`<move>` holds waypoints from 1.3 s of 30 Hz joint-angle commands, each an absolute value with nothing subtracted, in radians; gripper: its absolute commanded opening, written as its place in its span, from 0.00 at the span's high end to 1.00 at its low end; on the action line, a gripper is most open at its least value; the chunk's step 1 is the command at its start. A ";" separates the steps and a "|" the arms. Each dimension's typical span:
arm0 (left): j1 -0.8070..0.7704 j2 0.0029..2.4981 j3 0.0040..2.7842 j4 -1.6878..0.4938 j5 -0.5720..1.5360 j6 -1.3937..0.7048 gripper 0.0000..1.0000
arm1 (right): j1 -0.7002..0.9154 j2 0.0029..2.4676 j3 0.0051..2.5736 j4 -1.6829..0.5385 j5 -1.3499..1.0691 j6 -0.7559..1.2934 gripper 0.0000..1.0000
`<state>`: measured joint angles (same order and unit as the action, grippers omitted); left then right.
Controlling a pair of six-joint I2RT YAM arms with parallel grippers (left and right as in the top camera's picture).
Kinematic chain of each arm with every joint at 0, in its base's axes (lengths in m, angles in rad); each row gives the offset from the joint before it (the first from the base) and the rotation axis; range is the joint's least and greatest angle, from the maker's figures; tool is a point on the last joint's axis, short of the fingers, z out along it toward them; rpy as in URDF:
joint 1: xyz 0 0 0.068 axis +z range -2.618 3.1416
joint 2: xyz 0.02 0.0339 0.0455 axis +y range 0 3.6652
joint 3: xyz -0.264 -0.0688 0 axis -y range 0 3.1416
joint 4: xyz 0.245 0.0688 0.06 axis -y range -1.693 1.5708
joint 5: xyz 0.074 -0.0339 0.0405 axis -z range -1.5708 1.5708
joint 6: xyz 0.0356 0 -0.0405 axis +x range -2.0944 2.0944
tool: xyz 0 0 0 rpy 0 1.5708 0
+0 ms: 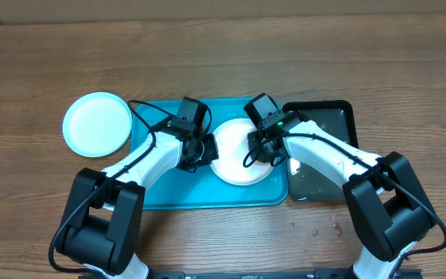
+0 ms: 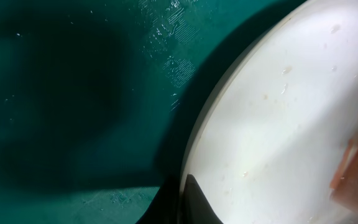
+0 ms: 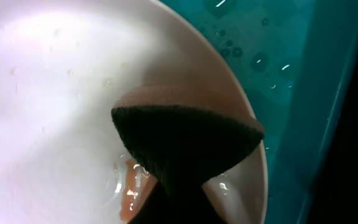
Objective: Clean dirty plates on tray and stack at the side
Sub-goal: 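Scrub the white plate surface with the sponge in right gripper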
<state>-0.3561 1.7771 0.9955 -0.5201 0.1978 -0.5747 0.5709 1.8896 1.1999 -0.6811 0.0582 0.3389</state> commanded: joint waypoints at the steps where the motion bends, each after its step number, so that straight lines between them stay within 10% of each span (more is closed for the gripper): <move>1: -0.361 1.792 0.997 -0.527 0.180 -0.583 0.96 | 0.565 1.859 1.188 -0.674 0.078 0.354 0.94; 24: -0.361 1.792 0.997 -0.527 0.180 -0.583 0.96 | 0.565 1.909 1.144 -0.609 0.039 0.361 0.96; 39: -0.361 1.792 0.997 -0.526 0.181 -0.572 0.96 | 0.595 1.979 1.144 -0.542 -0.429 0.360 0.95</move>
